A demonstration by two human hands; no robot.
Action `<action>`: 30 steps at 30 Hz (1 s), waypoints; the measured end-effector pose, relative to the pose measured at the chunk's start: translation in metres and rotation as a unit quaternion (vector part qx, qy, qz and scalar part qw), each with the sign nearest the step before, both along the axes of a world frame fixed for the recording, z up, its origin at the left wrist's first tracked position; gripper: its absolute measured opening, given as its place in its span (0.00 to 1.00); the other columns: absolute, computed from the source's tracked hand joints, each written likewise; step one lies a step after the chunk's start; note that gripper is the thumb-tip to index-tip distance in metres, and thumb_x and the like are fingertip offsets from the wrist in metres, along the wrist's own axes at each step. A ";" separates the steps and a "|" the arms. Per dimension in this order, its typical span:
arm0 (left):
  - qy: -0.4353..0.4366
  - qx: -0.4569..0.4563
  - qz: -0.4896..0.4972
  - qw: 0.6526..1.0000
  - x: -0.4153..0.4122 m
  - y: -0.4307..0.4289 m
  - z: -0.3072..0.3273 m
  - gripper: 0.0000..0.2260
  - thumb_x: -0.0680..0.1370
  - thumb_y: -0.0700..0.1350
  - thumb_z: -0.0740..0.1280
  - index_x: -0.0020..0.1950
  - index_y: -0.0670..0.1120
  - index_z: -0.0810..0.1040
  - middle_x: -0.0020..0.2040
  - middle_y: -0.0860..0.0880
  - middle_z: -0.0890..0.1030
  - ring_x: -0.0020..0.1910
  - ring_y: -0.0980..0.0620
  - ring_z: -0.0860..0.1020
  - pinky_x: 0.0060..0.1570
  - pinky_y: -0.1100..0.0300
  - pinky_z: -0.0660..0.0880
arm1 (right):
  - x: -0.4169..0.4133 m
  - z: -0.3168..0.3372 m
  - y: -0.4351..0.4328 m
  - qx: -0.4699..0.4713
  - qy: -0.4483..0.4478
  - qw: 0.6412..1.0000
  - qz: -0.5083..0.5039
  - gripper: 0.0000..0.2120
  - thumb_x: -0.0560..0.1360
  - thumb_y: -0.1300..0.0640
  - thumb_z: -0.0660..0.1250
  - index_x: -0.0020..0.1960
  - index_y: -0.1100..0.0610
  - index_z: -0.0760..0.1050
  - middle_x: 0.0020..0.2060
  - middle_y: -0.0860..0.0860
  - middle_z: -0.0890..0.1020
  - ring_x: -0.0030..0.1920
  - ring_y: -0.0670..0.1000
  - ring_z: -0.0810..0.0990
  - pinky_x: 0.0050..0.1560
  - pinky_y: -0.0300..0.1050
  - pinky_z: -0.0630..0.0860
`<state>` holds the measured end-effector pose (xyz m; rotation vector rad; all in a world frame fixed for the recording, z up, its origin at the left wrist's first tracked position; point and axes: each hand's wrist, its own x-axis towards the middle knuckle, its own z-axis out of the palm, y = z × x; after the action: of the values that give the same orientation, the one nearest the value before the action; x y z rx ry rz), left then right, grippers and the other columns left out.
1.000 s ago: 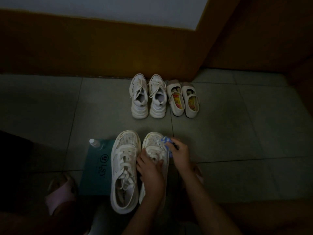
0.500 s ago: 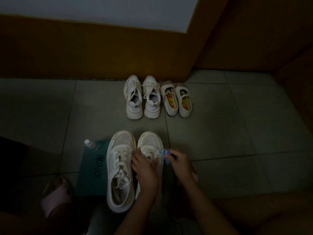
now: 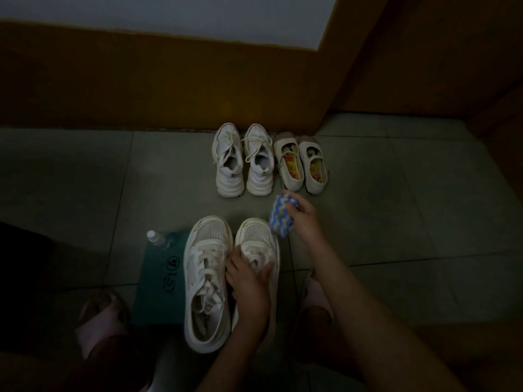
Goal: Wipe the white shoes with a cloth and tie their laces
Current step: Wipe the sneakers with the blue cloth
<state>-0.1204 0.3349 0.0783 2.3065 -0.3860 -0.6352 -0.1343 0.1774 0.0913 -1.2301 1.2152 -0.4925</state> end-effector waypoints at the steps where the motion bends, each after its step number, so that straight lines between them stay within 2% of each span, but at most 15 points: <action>1: 0.001 -0.001 0.003 1.000 0.000 0.000 0.000 0.34 0.70 0.48 0.74 0.70 0.38 0.64 0.67 0.37 0.68 0.69 0.40 0.64 0.67 0.53 0.59 | 0.011 0.001 -0.002 -0.012 0.004 1.000 0.023 0.15 0.79 0.66 0.59 0.64 0.62 0.72 0.59 0.59 0.77 0.54 0.52 0.75 0.42 0.34 0.74; 8: 0.004 0.009 0.003 1.000 -0.001 -0.001 0.001 0.35 0.71 0.49 0.73 0.72 0.41 0.62 0.70 0.40 0.66 0.70 0.43 0.63 0.68 0.54 0.59 | 0.060 0.002 -0.001 -0.105 0.061 0.972 0.203 0.11 0.75 0.72 0.59 0.55 0.69 0.77 0.54 0.64 0.80 0.53 0.58 0.78 0.43 0.27 0.71; 10: 0.009 0.016 0.002 1.000 -0.001 -0.002 0.001 0.35 0.71 0.49 0.73 0.72 0.41 0.61 0.70 0.41 0.66 0.71 0.44 0.62 0.68 0.54 0.59 | 0.056 -0.009 0.003 -0.093 0.103 0.954 0.265 0.11 0.74 0.72 0.60 0.52 0.69 0.78 0.52 0.65 0.81 0.52 0.58 0.78 0.46 0.35 0.72; 13: 0.011 0.015 0.003 1.000 -0.002 -0.001 0.001 0.35 0.71 0.50 0.72 0.73 0.42 0.61 0.71 0.41 0.65 0.71 0.44 0.61 0.68 0.55 0.58 | 0.047 -0.017 0.006 -0.059 0.149 0.951 0.264 0.10 0.76 0.63 0.62 0.50 0.69 0.79 0.50 0.64 0.81 0.52 0.58 0.79 0.51 0.48 0.74; 15: 0.018 0.015 0.002 1.000 -0.002 -0.001 0.001 0.35 0.72 0.50 0.71 0.73 0.43 0.59 0.72 0.43 0.63 0.72 0.46 0.60 0.68 0.56 0.58 | 0.045 -0.017 0.006 -0.057 0.138 0.960 0.238 0.15 0.75 0.57 0.65 0.46 0.70 0.78 0.43 0.65 0.81 0.42 0.54 0.79 0.44 0.45 0.73; 16: 0.024 0.021 -0.001 0.999 -0.001 -0.002 0.002 0.34 0.73 0.51 0.71 0.73 0.44 0.58 0.72 0.44 0.62 0.72 0.46 0.60 0.67 0.57 0.57 | 0.045 -0.017 0.006 -0.065 0.128 0.963 0.229 0.16 0.75 0.56 0.67 0.42 0.71 0.78 0.36 0.65 0.78 0.37 0.51 0.75 0.40 0.43 0.70; 18: 0.032 0.031 -0.004 0.999 -0.001 -0.003 0.003 0.34 0.73 0.52 0.70 0.74 0.45 0.57 0.72 0.44 0.62 0.72 0.47 0.59 0.66 0.58 0.57 | 0.045 -0.014 0.006 -0.083 0.117 0.962 0.233 0.12 0.73 0.60 0.70 0.33 0.64 0.75 0.29 0.57 0.73 0.32 0.47 0.71 0.37 0.41 0.67; 20: 0.035 0.035 -0.003 0.999 0.000 -0.004 0.004 0.34 0.73 0.52 0.70 0.74 0.45 0.58 0.72 0.44 0.62 0.72 0.47 0.59 0.66 0.57 0.58 | 0.044 -0.014 0.006 -0.078 0.109 0.960 0.245 0.04 0.72 0.66 0.70 0.40 0.61 0.76 0.35 0.52 0.75 0.36 0.45 0.72 0.41 0.41 0.69; 21: 0.039 0.035 -0.002 0.999 0.000 -0.004 0.004 0.34 0.73 0.52 0.70 0.74 0.45 0.58 0.72 0.44 0.62 0.72 0.47 0.59 0.66 0.56 0.58 | 0.043 -0.014 0.006 -0.079 0.105 0.958 0.254 0.05 0.72 0.66 0.70 0.48 0.63 0.77 0.40 0.53 0.76 0.40 0.46 0.74 0.44 0.41 0.70; 22: 0.043 0.035 0.000 0.998 0.000 -0.004 0.005 0.34 0.73 0.51 0.70 0.74 0.45 0.58 0.72 0.44 0.62 0.72 0.47 0.59 0.67 0.56 0.58 | 0.043 -0.014 0.005 -0.082 0.109 0.955 0.263 0.12 0.72 0.66 0.70 0.55 0.64 0.77 0.46 0.56 0.78 0.45 0.48 0.75 0.47 0.41 0.71; 23: 0.045 0.033 0.002 0.998 -0.001 -0.003 0.005 0.33 0.73 0.51 0.70 0.74 0.45 0.58 0.72 0.44 0.62 0.72 0.47 0.59 0.67 0.55 0.58 | 0.042 -0.015 0.004 -0.088 0.110 0.952 0.272 0.14 0.72 0.65 0.70 0.57 0.65 0.77 0.50 0.60 0.79 0.48 0.50 0.76 0.49 0.42 0.71; 25: 0.042 0.023 0.010 0.999 -0.001 -0.003 0.005 0.33 0.73 0.49 0.70 0.73 0.45 0.59 0.71 0.44 0.63 0.72 0.46 0.59 0.67 0.55 0.58 | 0.040 -0.016 0.002 -0.098 0.109 0.947 0.286 0.12 0.72 0.65 0.70 0.54 0.67 0.79 0.51 0.64 0.81 0.47 0.52 0.76 0.47 0.43 0.73; 27: 0.039 0.018 0.013 0.999 -0.001 -0.003 0.006 0.33 0.73 0.49 0.71 0.73 0.44 0.60 0.71 0.43 0.63 0.72 0.46 0.60 0.67 0.54 0.59 | 0.037 -0.016 0.002 -0.091 0.102 0.948 0.287 0.10 0.71 0.64 0.71 0.51 0.66 0.80 0.49 0.63 0.82 0.47 0.51 0.78 0.45 0.39 0.74; 28: 0.042 0.016 0.012 0.999 -0.001 -0.003 0.007 0.33 0.73 0.48 0.70 0.73 0.45 0.59 0.72 0.44 0.63 0.72 0.46 0.59 0.67 0.54 0.59 | 0.034 -0.017 0.003 -0.090 0.099 0.950 0.282 0.10 0.71 0.64 0.71 0.51 0.66 0.81 0.49 0.62 0.82 0.49 0.53 0.79 0.47 0.40 0.76; 30: 0.048 0.020 0.009 0.999 -0.001 -0.003 0.008 0.32 0.74 0.48 0.69 0.74 0.45 0.58 0.73 0.44 0.61 0.73 0.47 0.57 0.68 0.54 0.58 | 0.028 -0.019 0.004 -0.100 0.100 0.954 0.265 0.09 0.71 0.64 0.71 0.51 0.65 0.81 0.49 0.62 0.83 0.52 0.57 0.80 0.53 0.50 0.77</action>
<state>-0.1213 0.3319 0.0866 2.3038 -0.3098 -0.7468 -0.1062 0.1813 0.0724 -1.7428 0.9575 -0.0931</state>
